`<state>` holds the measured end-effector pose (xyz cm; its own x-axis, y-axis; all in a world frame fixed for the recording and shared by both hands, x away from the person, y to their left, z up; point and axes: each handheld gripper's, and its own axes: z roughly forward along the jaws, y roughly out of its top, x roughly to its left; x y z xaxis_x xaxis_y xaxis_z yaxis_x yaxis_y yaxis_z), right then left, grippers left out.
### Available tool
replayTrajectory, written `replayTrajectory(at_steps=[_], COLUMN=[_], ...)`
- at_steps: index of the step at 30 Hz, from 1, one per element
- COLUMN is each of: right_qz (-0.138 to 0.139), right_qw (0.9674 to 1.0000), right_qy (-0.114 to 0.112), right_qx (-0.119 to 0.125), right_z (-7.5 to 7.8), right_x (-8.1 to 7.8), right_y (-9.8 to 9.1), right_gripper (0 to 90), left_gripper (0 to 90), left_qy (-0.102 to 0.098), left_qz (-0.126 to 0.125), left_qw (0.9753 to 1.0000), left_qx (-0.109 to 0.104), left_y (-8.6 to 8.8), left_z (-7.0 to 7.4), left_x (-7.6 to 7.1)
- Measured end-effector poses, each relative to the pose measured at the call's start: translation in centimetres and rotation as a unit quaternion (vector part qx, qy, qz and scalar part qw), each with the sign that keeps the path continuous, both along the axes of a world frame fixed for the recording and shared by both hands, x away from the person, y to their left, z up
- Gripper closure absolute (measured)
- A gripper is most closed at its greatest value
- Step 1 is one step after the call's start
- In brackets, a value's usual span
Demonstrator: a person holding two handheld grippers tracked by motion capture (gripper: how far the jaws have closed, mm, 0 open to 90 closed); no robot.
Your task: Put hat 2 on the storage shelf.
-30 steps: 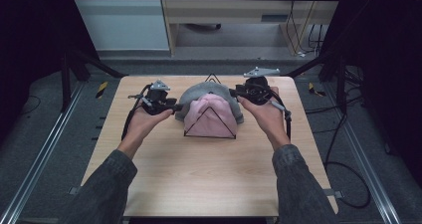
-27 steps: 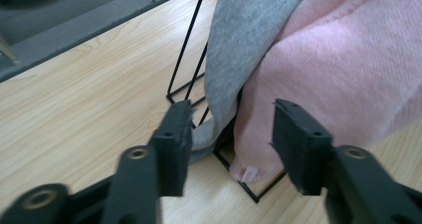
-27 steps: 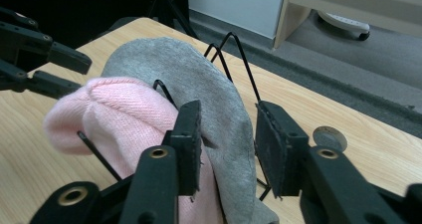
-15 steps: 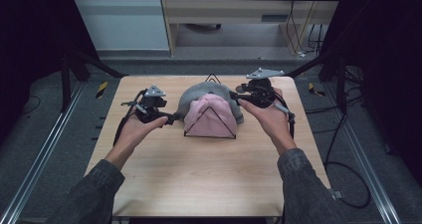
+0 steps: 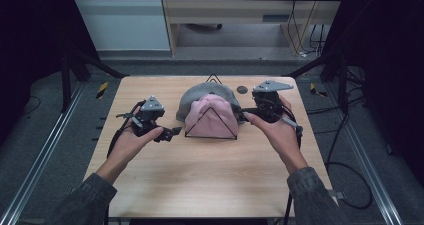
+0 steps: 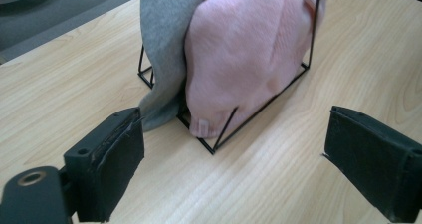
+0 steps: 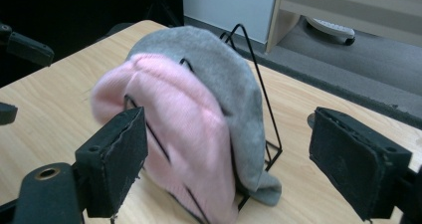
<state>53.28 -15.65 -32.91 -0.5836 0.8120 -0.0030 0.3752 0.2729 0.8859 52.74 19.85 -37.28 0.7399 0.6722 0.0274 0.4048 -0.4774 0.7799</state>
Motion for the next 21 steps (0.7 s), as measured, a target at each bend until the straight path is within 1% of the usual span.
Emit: replayTrajectory(at_steps=[3, 7, 8, 10, 12, 14, 17, 19, 21], right_qz=[0.000, -0.004, -0.004, -0.004, -0.005, -0.005, -0.008, -0.010, -0.013], right_qw=[1.0000, 1.0000, 1.0000, 0.9999, 0.9996, 0.9992, 0.9981, 0.9974, 0.9968], right_qy=[-0.002, 0.000, 0.005, 0.013, 0.021, 0.036, 0.058, 0.069, 0.076], right_qx=[0.004, -0.002, -0.002, -0.009, -0.015, -0.018, -0.017, -0.015, -0.018], right_z=[-0.4, -1.7, -2.2, -3.4, -4.7, -6.1, -8.2, -9.4, -10.5], right_x=[-1.0, -2.5, -2.9, -3.5, -4.1, -4.5, -5.0, -5.3, -5.4], right_y=[-0.6, -1.5, -1.7, -2.2, -2.6, -2.9, -3.3, -3.5, -3.6], right_gripper=[14.4, 12.9, 12.3, 11.2, 10.8, 10.2, 10.2, 10.0, 9.9], left_gripper=[6.2, 5.4, 5.4, 5.3, 5.3, 5.3, 5.3, 5.4, 5.5], left_qy=[-0.002, 0.010, 0.015, 0.027, 0.038, 0.050, 0.063, 0.070, 0.078], left_qz=[-0.002, -0.003, -0.002, -0.001, 0.003, 0.008, 0.011, 0.015, 0.019], left_qw=[1.0000, 0.9999, 0.9999, 0.9996, 0.9991, 0.9985, 0.9975, 0.9967, 0.9959], left_qx=[0.006, 0.006, 0.007, 0.009, 0.016, 0.022, 0.029, 0.038, 0.041], left_y=[0.7, 2.1, 2.5, 3.2, 3.7, 4.1, 4.5, 4.7, 5.0], left_z=[-0.5, -1.7, -2.1, -3.0, -3.8, -4.7, -6.0, -6.8, -7.6], left_x=[-0.9, -1.8, -2.0, -2.3, -2.5, -2.7, -2.9, -3.0, -3.0])
